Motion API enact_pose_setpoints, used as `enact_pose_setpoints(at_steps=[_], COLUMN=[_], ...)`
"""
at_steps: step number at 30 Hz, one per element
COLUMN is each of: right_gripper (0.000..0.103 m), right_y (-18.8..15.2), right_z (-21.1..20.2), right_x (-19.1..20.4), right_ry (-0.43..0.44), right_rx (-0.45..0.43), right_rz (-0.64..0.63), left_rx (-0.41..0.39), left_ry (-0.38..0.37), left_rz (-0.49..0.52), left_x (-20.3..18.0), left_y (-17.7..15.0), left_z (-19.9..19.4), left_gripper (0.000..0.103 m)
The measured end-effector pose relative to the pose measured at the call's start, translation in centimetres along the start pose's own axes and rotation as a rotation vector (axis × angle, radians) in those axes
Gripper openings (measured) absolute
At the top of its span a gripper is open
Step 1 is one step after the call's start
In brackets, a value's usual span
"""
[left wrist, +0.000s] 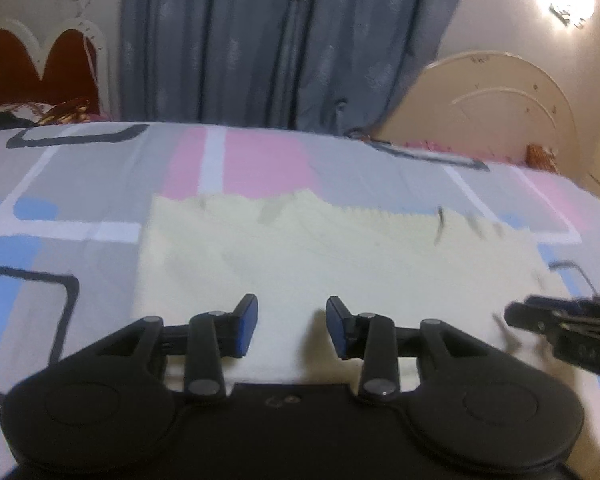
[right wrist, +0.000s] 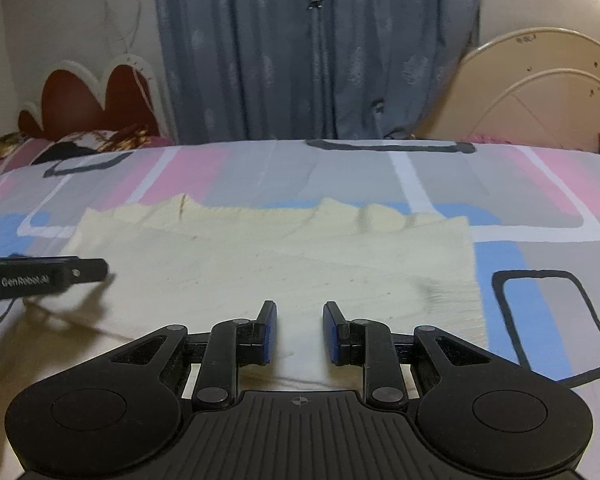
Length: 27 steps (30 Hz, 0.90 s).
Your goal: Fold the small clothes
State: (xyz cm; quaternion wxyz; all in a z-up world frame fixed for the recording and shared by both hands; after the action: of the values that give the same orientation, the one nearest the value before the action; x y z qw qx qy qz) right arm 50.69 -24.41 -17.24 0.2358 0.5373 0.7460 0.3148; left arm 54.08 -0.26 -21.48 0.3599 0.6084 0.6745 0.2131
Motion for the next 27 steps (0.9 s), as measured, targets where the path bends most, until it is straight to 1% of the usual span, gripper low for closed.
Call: enact_pose_setpoints(at_steps=[2, 4, 6, 8, 10, 11, 13, 15, 18, 22, 23, 25, 27], right_gripper=[0.025, 0.025, 0.025, 0.025, 0.025, 0.025, 0.025, 0.025, 0.025, 0.025, 0.025, 0.025, 0.025], right_y=[-0.7, -1.8, -2.6, -3.2, -3.6, -3.6, -3.5, -3.3, -3.3, -4.7, -5.1, -6.1, -6.9], right_z=[0.2, 0.2, -0.2, -0.9, -1.4, -1.6, -2.2, -3.5, -5.1, -6.3, -6.4, -6.5, -6.4], right_x=[-0.2, -1.3, -2.8, -4.5, -5.8, -5.9, -5.8, -4.8, -2.2, 2.7, 3.8, 5.7, 6.5], right_ry=[-0.012, -0.036, -0.06, -0.089, -0.094, -0.093, -0.099, -0.073, 0.002, 0.112, 0.133, 0.161, 0.163], right_rx=[0.02, 0.042, 0.041, 0.043, 0.046, 0.048, 0.054, 0.037, 0.019, 0.037, 0.046, 0.065, 0.076], right_rz=[-0.019, -0.021, -0.005, 0.022, 0.048, 0.049, 0.042, 0.043, 0.035, -0.016, -0.032, -0.076, -0.114], left_rx=[0.009, -0.005, -0.012, -0.013, -0.014, -0.014, -0.011, -0.013, -0.011, 0.027, 0.041, 0.059, 0.075], left_ry=[0.011, 0.014, 0.024, 0.034, 0.047, 0.055, 0.051, 0.034, -0.001, -0.046, -0.051, -0.05, -0.041], left_rz=[0.019, 0.032, 0.039, 0.035, 0.032, 0.022, -0.009, -0.015, -0.003, 0.007, 0.013, 0.023, 0.04], left_x=[0.3, 0.9, 1.4, 1.9, 2.1, 2.2, 2.1, 1.5, -0.1, -2.4, -3.0, -3.5, -3.4], left_y=[-1.0, -1.5, -1.7, -1.7, -1.7, -1.8, -1.9, -2.2, -3.3, -5.8, -6.7, -8.2, -9.5], left_z=[0.1, -0.2, -0.4, -0.7, -1.2, -1.6, -2.7, -3.8, -5.5, -6.9, -7.2, -7.5, -7.7], left_gripper=[0.04, 0.042, 0.042, 0.042, 0.042, 0.04, 0.04, 0.04, 0.04, 0.04, 0.042, 0.042, 0.043])
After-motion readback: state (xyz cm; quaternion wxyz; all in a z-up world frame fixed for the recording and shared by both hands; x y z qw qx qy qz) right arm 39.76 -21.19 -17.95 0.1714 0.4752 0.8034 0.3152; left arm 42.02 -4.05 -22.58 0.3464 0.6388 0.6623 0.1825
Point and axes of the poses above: each gripper's, at about its wrist camera, not at the fingertips, and z roughly the way its jaws point, x to its left, y to its top, the point moved 7 cm from there along z, roughly the way its jaws point, and after that the axes turned 9 degrees about -z, right-handed, at the moved point
